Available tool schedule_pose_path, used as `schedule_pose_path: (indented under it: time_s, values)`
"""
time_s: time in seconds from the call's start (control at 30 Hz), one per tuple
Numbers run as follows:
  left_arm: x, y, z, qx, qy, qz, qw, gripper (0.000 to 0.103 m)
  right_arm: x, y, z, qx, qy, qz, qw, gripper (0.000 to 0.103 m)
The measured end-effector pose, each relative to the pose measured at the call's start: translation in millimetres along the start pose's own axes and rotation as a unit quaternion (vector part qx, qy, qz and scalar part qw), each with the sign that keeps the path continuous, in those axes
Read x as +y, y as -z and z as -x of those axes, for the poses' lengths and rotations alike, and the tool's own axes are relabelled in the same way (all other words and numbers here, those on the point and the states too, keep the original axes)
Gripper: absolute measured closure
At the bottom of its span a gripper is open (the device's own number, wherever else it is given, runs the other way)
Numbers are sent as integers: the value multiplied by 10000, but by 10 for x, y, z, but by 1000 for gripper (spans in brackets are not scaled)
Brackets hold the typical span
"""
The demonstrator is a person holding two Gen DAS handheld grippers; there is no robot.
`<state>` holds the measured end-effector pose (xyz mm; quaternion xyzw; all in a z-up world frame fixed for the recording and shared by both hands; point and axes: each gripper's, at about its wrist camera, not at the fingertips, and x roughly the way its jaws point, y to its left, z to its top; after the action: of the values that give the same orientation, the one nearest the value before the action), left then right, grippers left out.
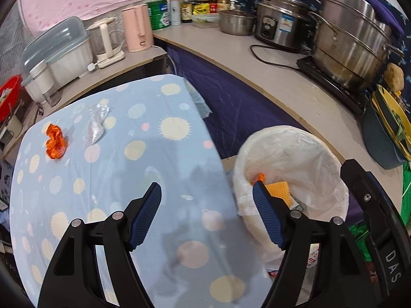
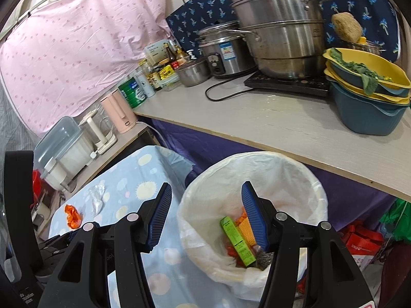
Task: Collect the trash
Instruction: 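Move both grippers back over the table toward the orange bag and wrapper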
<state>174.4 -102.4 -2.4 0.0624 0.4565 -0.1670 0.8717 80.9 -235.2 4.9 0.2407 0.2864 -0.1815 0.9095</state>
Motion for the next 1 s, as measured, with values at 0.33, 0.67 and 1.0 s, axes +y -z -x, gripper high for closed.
schedule_pose_path:
  time_s: [0.33,0.67,1.0]
  values:
    - [922,35,-33,10,-356,637,9973,30,761,216,-261,279,-297,538,9977,47]
    - [2034,74,-153,56,-855,1395,9865,22,1587,462,-681,634,-597,1115,9899,47]
    - [2884,36,-478,209,-1263,1791,9755,21,2389,663,-1299,974,-826,1627,9784,47]
